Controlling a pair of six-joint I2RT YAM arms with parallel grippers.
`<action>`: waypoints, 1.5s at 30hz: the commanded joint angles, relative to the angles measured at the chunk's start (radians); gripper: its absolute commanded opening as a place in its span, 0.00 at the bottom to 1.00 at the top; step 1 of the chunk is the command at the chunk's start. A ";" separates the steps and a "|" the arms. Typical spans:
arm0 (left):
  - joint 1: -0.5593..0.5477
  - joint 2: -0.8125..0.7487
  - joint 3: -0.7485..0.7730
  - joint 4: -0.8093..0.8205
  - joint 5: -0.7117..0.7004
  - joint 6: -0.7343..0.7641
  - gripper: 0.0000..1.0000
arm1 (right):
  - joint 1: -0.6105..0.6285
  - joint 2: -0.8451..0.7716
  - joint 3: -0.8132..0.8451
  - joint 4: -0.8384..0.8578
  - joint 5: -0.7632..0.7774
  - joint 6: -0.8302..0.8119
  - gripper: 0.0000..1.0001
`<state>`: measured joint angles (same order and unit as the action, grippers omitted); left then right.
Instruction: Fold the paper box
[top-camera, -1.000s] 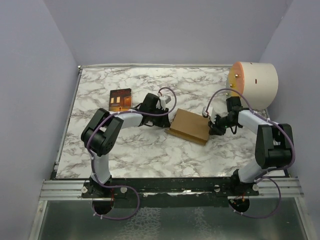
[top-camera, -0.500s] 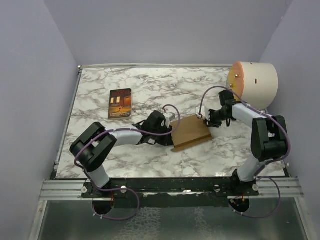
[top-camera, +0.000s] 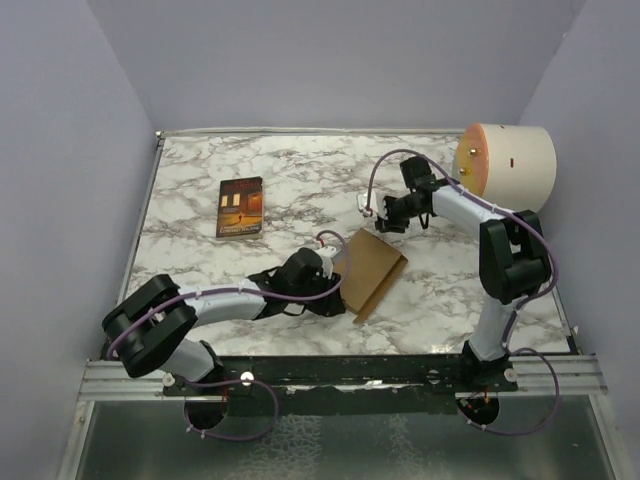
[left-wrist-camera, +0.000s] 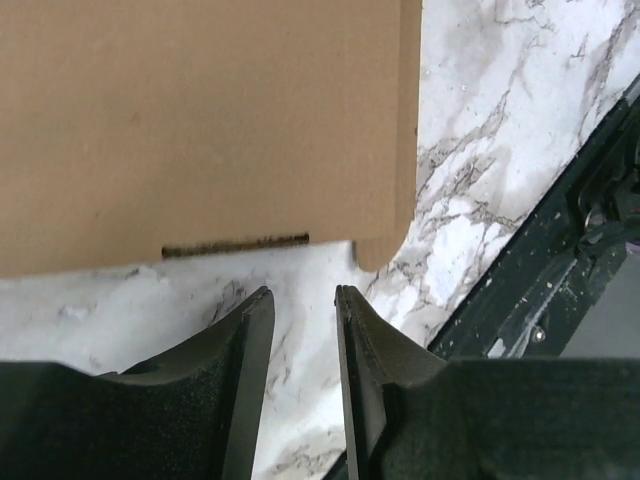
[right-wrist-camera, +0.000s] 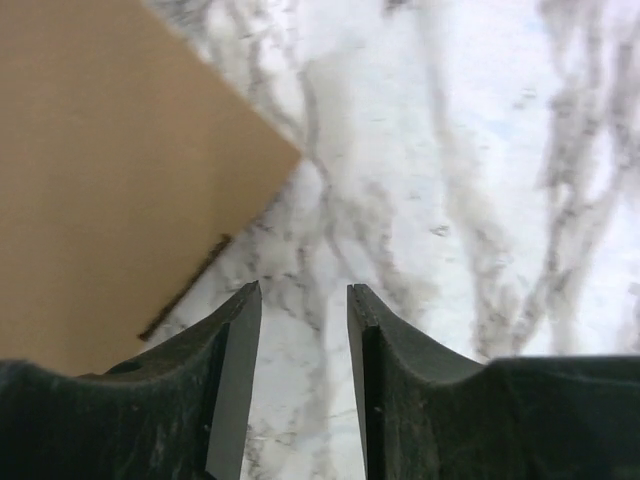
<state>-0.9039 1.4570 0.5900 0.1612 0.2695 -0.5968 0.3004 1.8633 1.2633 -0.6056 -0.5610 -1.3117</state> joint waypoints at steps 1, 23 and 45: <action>-0.007 -0.150 -0.060 -0.038 -0.055 -0.045 0.36 | -0.026 -0.013 0.100 0.024 0.010 0.161 0.43; 0.342 -0.097 0.136 -0.071 0.043 0.128 0.69 | -0.164 -0.631 -0.526 0.082 -0.231 0.355 0.27; 0.257 0.056 0.023 0.153 0.111 -0.033 0.63 | -0.234 -0.404 -0.533 0.127 -0.165 0.483 0.04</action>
<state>-0.6178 1.5055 0.6388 0.2474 0.3729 -0.5877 0.0589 1.4532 0.7017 -0.4957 -0.7082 -0.8497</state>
